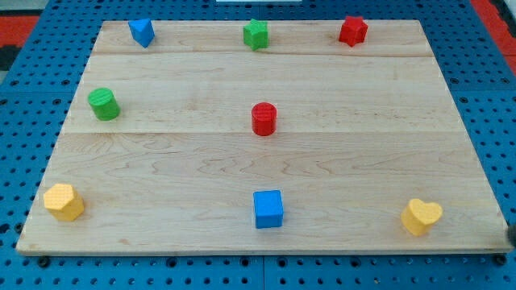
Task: Move the yellow heart a bit up and then left
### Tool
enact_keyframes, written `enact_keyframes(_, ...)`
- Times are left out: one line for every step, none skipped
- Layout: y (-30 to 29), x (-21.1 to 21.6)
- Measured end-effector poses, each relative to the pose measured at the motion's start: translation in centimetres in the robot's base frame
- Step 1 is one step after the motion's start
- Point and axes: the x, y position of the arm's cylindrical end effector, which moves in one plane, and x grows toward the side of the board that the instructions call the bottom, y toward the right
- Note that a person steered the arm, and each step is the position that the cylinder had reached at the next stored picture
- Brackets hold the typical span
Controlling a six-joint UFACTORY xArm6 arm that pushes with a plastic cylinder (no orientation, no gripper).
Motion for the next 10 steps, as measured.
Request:
enact_keyframes(-8.5,-0.4)
enact_keyframes(-11.1,-3.9)
enact_keyframes(-11.1,-6.7)
enact_keyframes(-8.2,-6.0)
enact_keyframes(-4.6,-6.6)
enact_keyframes(-4.0,-8.4)
enact_keyframes(-8.7,-8.7)
enact_keyframes(-17.0,-8.7)
enact_keyframes(-17.9,-8.7)
enact_keyframes(-8.1,-9.4)
